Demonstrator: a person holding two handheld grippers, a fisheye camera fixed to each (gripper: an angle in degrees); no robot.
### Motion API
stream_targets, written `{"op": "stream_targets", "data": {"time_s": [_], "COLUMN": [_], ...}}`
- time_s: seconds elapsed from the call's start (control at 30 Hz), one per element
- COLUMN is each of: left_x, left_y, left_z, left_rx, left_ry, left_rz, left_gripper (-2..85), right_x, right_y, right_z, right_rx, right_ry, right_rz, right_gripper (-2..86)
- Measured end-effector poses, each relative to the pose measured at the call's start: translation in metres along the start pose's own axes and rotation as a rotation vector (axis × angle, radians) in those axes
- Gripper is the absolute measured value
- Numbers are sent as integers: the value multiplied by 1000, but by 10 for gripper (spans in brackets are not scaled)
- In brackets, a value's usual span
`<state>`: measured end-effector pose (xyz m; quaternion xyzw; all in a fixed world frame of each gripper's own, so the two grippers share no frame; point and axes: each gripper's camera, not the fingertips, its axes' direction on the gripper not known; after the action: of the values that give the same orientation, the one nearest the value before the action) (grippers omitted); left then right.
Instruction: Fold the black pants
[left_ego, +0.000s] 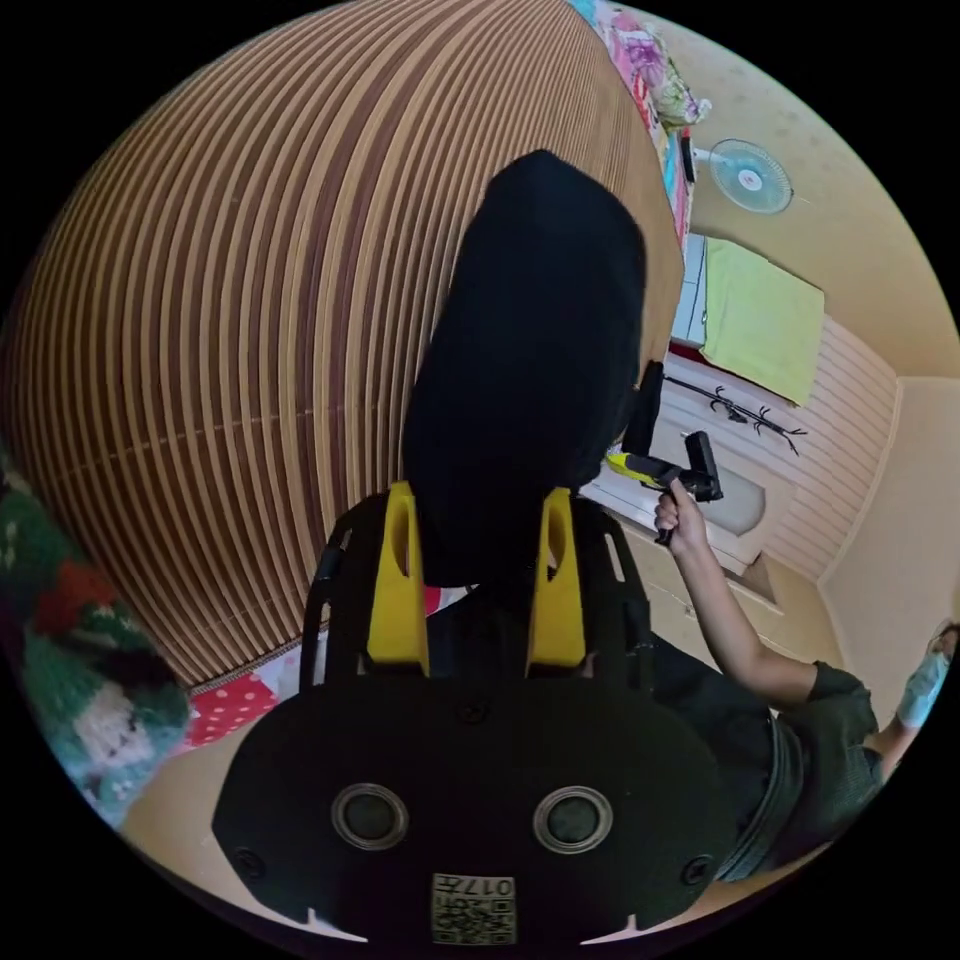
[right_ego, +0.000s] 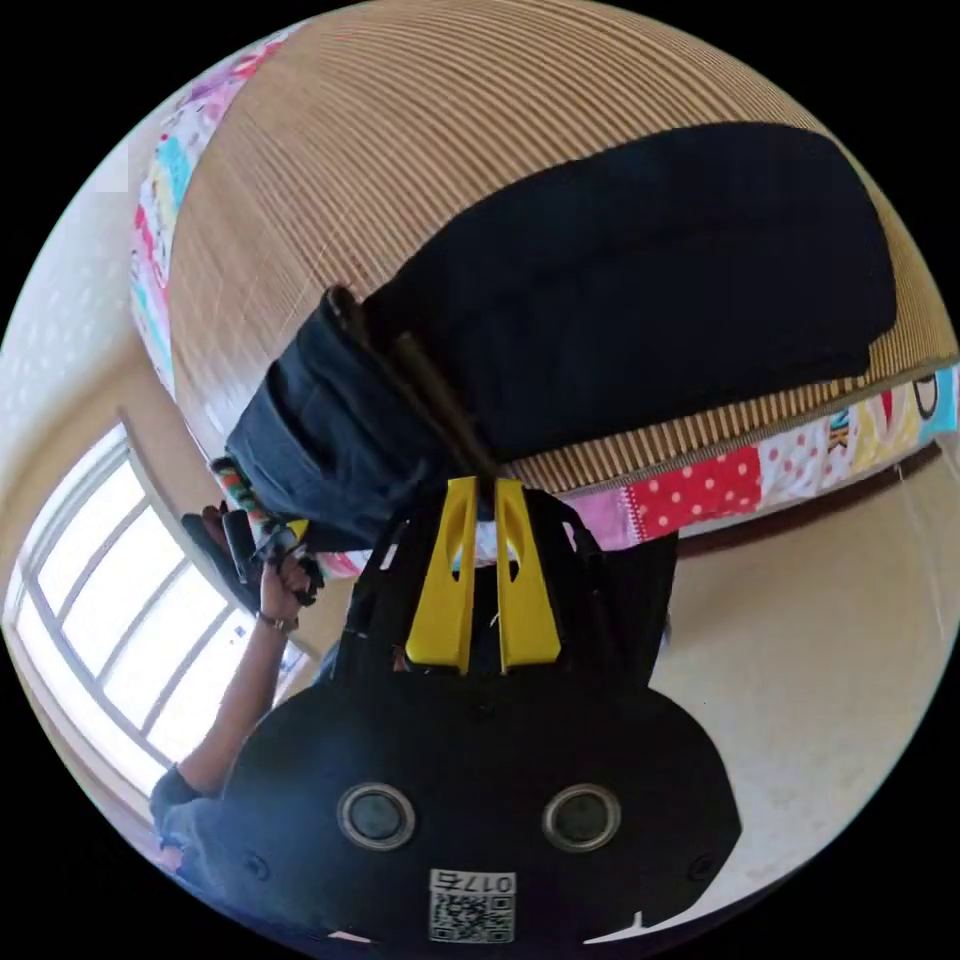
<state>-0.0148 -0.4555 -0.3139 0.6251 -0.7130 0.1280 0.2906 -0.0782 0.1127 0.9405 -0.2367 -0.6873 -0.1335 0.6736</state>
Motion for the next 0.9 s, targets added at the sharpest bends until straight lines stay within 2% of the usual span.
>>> {"op": "stream_targets", "data": {"time_s": [0.1,0.13,0.17,0.2,0.3,0.37,0.47,0.57,0.7,0.8,0.9], "left_x": [-7,-6,-1,8,56,88,143,191,239,252,255], "left_y": [3,4,7,11,25,35,48,55,47,24,13], "left_z": [-7,-9,-13,-15,-27,-33,-42,-32,25,88,135], "left_rx": [-35,-35,-51,-86,-134,-145,-146,-165,-142,-169,-290], "left_ry": [145,196,332,444,500,450,329,180,-16,-64,-29], "left_rz": [55,85,155,225,445,548,678,767,815,736,706], "left_gripper": [100,97,90,86,78,75,71,69,70,62,32], "right_x": [-24,-30,-41,-52,-76,-90,-110,-109,-52,27,119], "right_y": [28,32,36,34,22,16,5,-2,-13,-18,-10], "right_z": [-21,-21,-15,-1,43,55,67,61,23,-18,-60], "right_rx": [240,262,269,222,41,-26,-167,-223,-136,-4,111], "right_ry": [30,57,96,92,-22,-52,-358,-514,-656,-712,-569], "right_rz": [-124,-129,-145,-177,-240,-287,-416,-435,-374,-226,9], "right_gripper": [8,8,6,6,5,5,5,6,6,6,6]}}
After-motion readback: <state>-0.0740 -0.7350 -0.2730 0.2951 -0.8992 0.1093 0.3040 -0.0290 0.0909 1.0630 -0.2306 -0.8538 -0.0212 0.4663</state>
